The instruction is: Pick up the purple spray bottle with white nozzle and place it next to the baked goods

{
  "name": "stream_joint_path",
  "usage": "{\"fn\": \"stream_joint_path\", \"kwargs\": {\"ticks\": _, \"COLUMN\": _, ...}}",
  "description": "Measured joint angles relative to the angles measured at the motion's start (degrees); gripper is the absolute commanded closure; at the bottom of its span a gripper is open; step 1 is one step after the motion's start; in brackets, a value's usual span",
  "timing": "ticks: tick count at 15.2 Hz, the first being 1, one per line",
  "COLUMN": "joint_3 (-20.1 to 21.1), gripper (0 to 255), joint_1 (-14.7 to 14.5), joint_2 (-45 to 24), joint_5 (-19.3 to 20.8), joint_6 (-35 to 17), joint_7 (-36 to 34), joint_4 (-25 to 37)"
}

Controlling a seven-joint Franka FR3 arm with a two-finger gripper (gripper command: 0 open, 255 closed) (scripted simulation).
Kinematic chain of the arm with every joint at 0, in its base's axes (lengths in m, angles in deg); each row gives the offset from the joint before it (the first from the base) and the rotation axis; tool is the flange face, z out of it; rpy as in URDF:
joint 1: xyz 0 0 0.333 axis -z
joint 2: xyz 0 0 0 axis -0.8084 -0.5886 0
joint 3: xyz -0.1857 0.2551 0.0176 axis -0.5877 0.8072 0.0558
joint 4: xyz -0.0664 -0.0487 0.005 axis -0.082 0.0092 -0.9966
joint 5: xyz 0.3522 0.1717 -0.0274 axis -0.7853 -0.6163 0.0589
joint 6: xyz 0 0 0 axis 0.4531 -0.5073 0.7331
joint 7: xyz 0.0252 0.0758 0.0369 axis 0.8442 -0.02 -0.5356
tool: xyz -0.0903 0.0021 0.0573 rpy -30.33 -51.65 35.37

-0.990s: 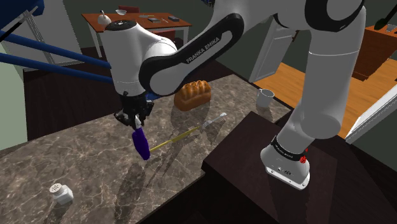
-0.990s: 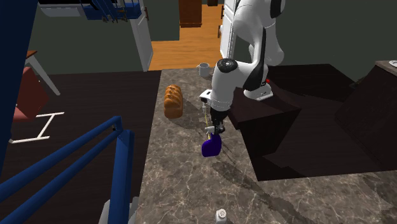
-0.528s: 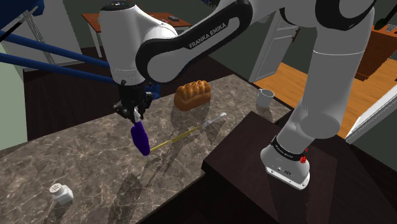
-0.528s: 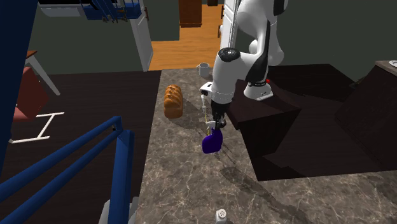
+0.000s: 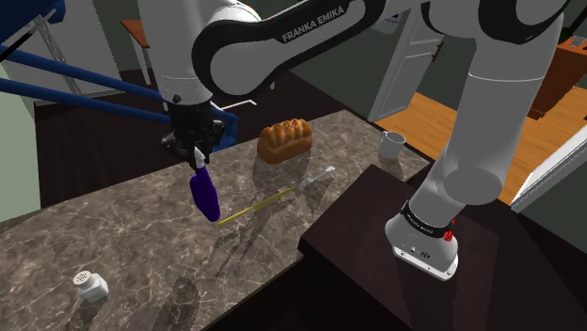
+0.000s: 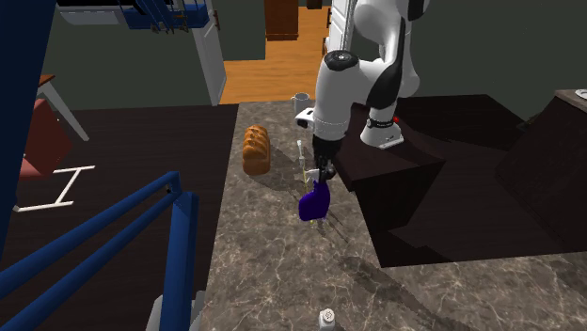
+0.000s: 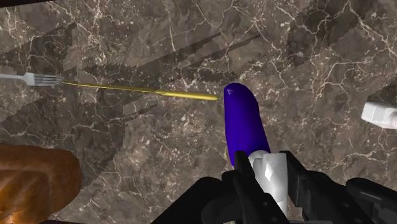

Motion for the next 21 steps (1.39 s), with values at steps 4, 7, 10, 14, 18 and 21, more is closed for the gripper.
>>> {"fn": "stream_joint_path", "kwargs": {"ticks": 4, "joint_3": 0.3, "gripper": 255, "joint_1": 0.1, "joint_2": 0.9, "joint_5": -0.8, "joint_6": 2.8, "joint_7": 0.5, "joint_4": 2.0}}
{"fn": "stream_joint_path", "kwargs": {"ticks": 7, "joint_3": 0.5, "gripper": 255, "joint_1": 0.3, "joint_2": 1.7, "joint_5": -1.5, "joint_6": 4.9, "joint_7": 1.1, "joint_4": 3.6}}
{"fn": "stream_joint_path", "kwargs": {"ticks": 10, "joint_3": 0.7, "gripper": 255, "joint_1": 0.3, "joint_2": 2.2, "joint_5": -1.9, "joint_6": 6.9, "joint_7": 1.4, "joint_4": 5.2}}
{"fn": "stream_joint_path", "kwargs": {"ticks": 14, "joint_3": 0.9, "gripper": 255, "joint_1": 0.3, "joint_2": 3.0, "joint_5": -2.5, "joint_6": 9.6, "joint_7": 1.8, "joint_4": 7.3}}
{"fn": "stream_joint_path", "kwargs": {"ticks": 18, "joint_3": 1.0, "gripper": 255, "joint_1": 0.2, "joint_2": 3.1, "joint_5": -2.7, "joint_6": 12.7, "joint_7": 2.2, "joint_4": 10.4}}
{"fn": "stream_joint_path", "kwargs": {"ticks": 21, "joint_3": 1.2, "gripper": 255, "joint_1": -0.1, "joint_2": 3.1, "joint_5": -2.9, "joint_6": 15.1, "joint_7": 2.2, "joint_4": 12.7}}
